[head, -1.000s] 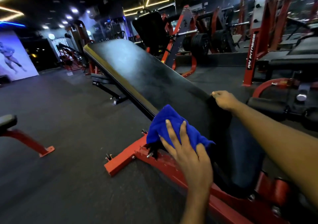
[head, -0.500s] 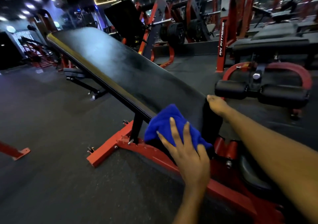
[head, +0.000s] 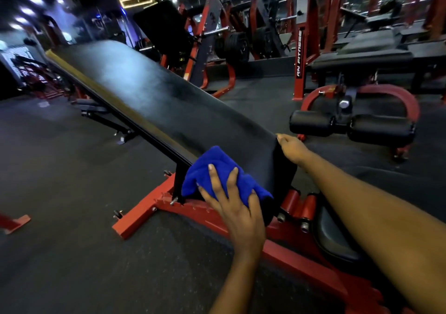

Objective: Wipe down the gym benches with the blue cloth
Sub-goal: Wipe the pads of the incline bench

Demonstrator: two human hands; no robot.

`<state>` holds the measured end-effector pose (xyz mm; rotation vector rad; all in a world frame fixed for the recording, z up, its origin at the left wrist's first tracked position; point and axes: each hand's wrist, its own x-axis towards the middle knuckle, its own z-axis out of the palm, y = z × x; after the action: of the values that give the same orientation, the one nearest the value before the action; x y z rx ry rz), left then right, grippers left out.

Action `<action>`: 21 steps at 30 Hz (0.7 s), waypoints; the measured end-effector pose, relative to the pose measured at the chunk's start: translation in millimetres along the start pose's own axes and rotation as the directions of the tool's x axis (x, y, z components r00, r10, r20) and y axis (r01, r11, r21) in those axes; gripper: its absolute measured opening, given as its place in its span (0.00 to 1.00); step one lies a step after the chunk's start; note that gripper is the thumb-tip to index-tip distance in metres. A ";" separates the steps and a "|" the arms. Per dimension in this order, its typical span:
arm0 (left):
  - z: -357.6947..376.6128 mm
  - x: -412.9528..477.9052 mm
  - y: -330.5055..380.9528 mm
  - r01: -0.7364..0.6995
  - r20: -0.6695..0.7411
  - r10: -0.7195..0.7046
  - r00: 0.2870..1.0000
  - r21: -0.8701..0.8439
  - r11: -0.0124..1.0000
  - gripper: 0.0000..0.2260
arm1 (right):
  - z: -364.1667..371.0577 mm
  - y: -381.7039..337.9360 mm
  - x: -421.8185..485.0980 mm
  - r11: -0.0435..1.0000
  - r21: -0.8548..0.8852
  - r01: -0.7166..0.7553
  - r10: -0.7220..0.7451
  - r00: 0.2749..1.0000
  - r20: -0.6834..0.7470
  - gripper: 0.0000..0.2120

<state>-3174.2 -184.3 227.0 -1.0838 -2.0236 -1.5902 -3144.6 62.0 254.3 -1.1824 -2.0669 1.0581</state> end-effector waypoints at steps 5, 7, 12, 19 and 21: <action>-10.0 39.6 -1.5 -0.046 0.001 0.046 0.999 0.145 0.988 0.21 | 3.1 3.0 0.4 0.999 0.020 -0.028 0.029 0.999 -0.037 0.20; -18.0 75.3 -11.2 -0.056 0.017 0.054 0.998 0.250 0.967 0.20 | 4.2 3.4 0.5 0.999 0.027 -0.035 0.037 0.997 -0.061 0.20; -46.6 173.5 -25.3 -0.009 0.021 0.000 1.000 0.442 0.897 0.18 | 8.0 -4.0 -2.7 1.000 0.009 -0.027 0.027 0.995 -0.100 0.20; -47.1 114.0 -15.3 -0.359 0.243 0.279 0.929 0.408 0.839 0.19 | 5.1 -16.3 -15.8 0.994 -0.091 -0.067 0.062 0.997 -0.054 0.20; -63.7 107.8 -14.5 -0.407 0.284 0.347 0.894 0.189 0.893 0.15 | 2.6 -28.4 -23.4 0.985 -0.168 -0.043 0.024 0.994 -0.111 0.18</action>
<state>-3266.2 -207.1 310.1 -1.5229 -1.9308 -1.0226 -3148.5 31.8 275.0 -1.3320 -2.0919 0.8249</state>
